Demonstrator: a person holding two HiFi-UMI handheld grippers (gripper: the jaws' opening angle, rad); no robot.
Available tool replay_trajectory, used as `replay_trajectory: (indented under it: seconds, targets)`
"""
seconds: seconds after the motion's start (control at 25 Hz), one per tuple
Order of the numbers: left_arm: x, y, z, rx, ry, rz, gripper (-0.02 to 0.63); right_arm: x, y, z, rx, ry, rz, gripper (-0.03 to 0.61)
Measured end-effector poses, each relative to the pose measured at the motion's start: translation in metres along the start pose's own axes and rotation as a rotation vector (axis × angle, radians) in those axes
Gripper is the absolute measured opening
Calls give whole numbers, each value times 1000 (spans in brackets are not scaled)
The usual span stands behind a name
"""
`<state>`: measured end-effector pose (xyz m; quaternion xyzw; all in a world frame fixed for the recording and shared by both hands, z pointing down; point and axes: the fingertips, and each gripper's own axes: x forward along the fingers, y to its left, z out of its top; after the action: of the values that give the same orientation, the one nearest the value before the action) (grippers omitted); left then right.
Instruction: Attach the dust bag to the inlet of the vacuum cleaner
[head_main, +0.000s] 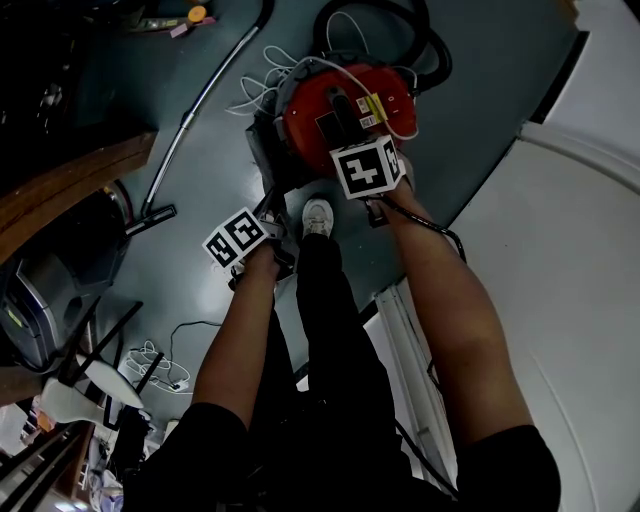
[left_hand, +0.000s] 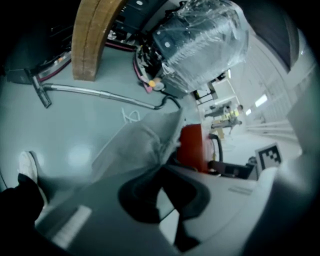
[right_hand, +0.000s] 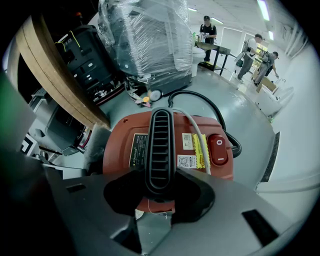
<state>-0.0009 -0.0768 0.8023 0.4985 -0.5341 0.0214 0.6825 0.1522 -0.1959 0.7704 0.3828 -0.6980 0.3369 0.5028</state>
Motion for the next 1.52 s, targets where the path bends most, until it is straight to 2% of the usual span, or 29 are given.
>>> replay_trajectory:
  seconds: [0.12,0.36,0.44,0.76,1.16,1.32,1.52]
  targets:
    - [0,0,-4,-28,0,-9,2,0,0,0,1,1,0,126]
    - [4,-9,4,-146,-27,-74,2,0,0,0,2,-1,0,126]
    - [5,-12,9,-154,-35,-85,2,-1,1,0,1,-3,-1,126]
    - [13,-15,17,-134,-34,-86,2,0,0,1,1,-7,1,126]
    - [11,-10,-5,-43,23,-60,2,-1,1,0,5,-8,1,126]
    - [13,-13,-4,20,35,-41,2,0,0,0,6,-6,0,126]
    - [15,-15,3,22,34,-48,2,-1,0,0,8,-9,-2,126]
